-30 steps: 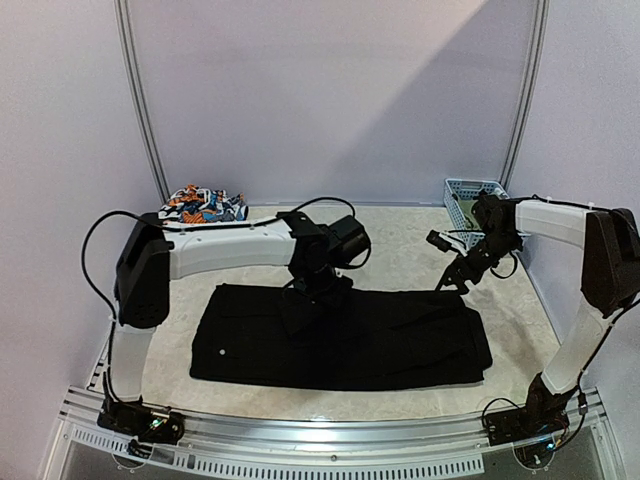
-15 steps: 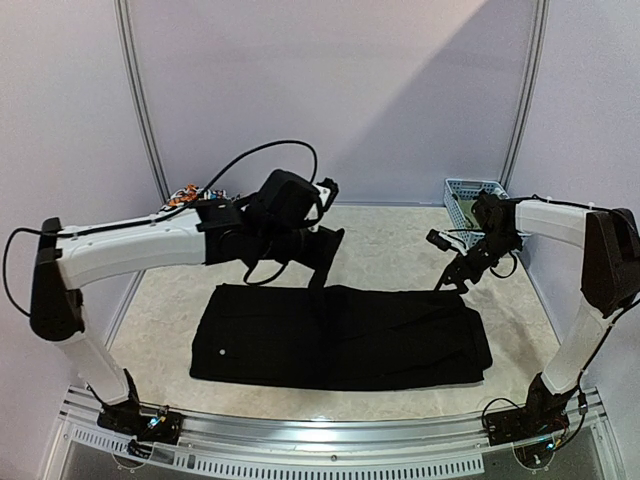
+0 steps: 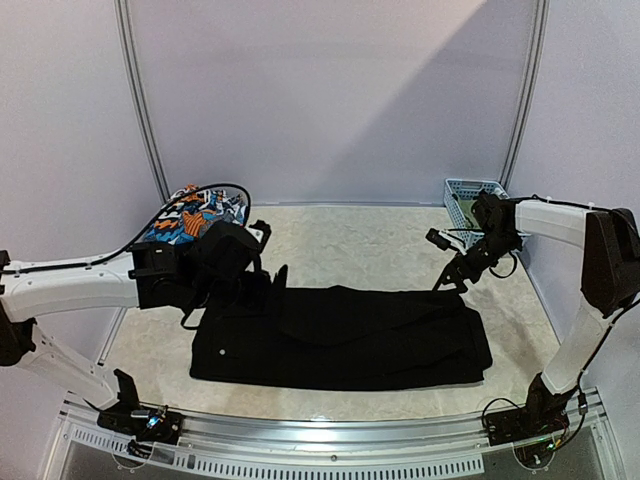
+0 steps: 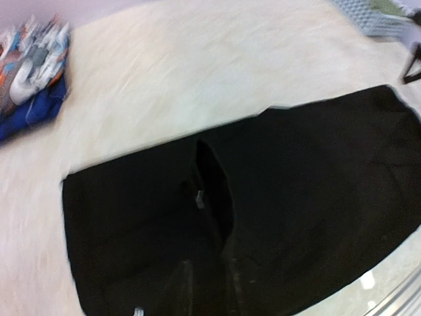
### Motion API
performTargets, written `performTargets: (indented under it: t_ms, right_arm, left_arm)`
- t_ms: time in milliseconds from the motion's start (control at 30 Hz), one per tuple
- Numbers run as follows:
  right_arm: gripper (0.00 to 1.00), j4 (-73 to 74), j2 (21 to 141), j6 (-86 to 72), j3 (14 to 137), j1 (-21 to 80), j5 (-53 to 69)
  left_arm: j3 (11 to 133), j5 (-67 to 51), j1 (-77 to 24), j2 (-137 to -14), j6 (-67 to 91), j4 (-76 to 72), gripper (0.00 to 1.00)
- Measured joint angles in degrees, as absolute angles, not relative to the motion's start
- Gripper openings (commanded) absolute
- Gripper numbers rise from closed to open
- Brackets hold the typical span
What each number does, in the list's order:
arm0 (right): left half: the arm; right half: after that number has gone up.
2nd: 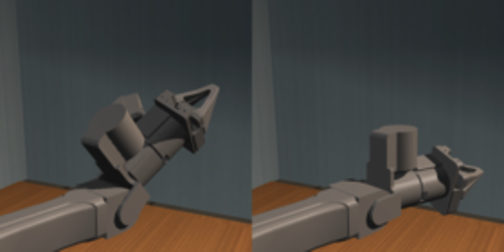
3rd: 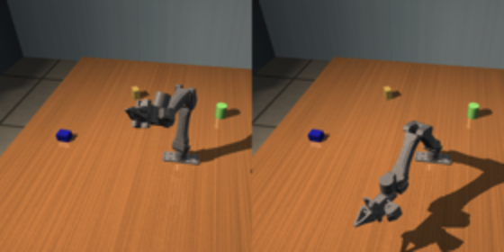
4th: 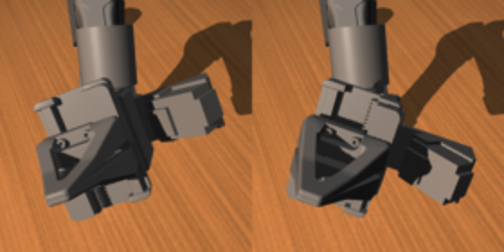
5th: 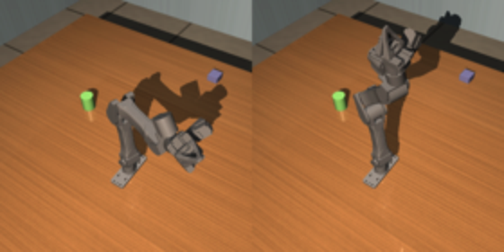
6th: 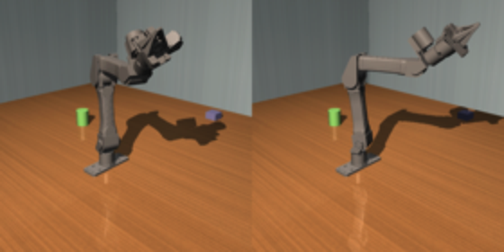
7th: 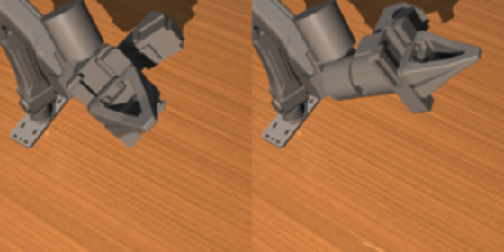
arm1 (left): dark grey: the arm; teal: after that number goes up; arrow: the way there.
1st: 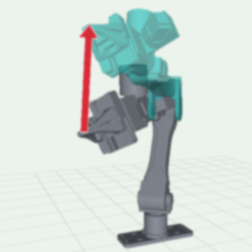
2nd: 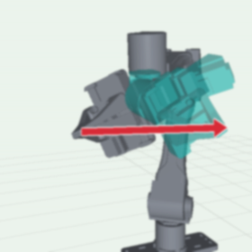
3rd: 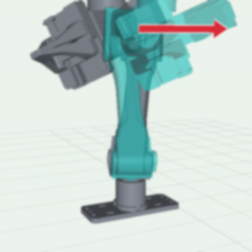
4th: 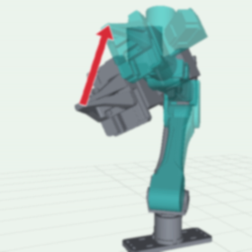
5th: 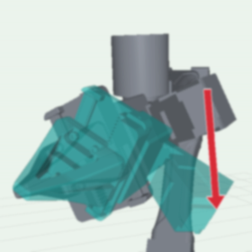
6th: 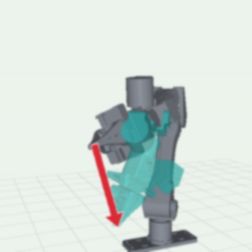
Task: Fold and stack the mixed laundry pile
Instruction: Adjust the rectangle-folded shirt at the center of the board.
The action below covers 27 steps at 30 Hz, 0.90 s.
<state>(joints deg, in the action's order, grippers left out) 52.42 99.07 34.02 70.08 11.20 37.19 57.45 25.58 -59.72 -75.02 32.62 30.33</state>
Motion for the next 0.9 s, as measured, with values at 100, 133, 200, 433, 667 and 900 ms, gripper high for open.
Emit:
performTargets:
  t_ms: [100, 133, 200, 433, 667, 900]
  right_arm:
    - [0.92, 52.4, 99.1, 33.9, 70.1, 11.2, 37.2]
    - [0.92, 52.4, 99.1, 33.9, 70.1, 11.2, 37.2]
    - [0.93, 52.4, 99.1, 33.8, 70.1, 11.2, 37.2]
    - [0.94, 52.7, 99.1, 33.7, 70.7, 12.1, 35.6]
    - [0.94, 52.9, 99.1, 33.8, 70.8, 13.5, 34.2]
    - [0.94, 52.9, 99.1, 33.8, 70.8, 13.5, 33.9]
  left_arm:
    - [55.4, 29.7, -61.3, -72.2, 40.2, 39.9, 0.33]
    - [54.7, 31.2, -61.6, -70.7, 42.8, 43.2, 0.38]
    - [53.7, 34.2, -61.9, -67.6, 46.8, 47.5, 0.52]
    - [52.5, 36.4, -59.5, -67.0, 48.4, 42.7, 0.59]
    - [72.6, 27.1, -56.9, -95.4, 42.3, 43.3, 0.59]
    - [91.6, 19.2, -58.2, -116.6, 39.0, 50.9, 0.55]
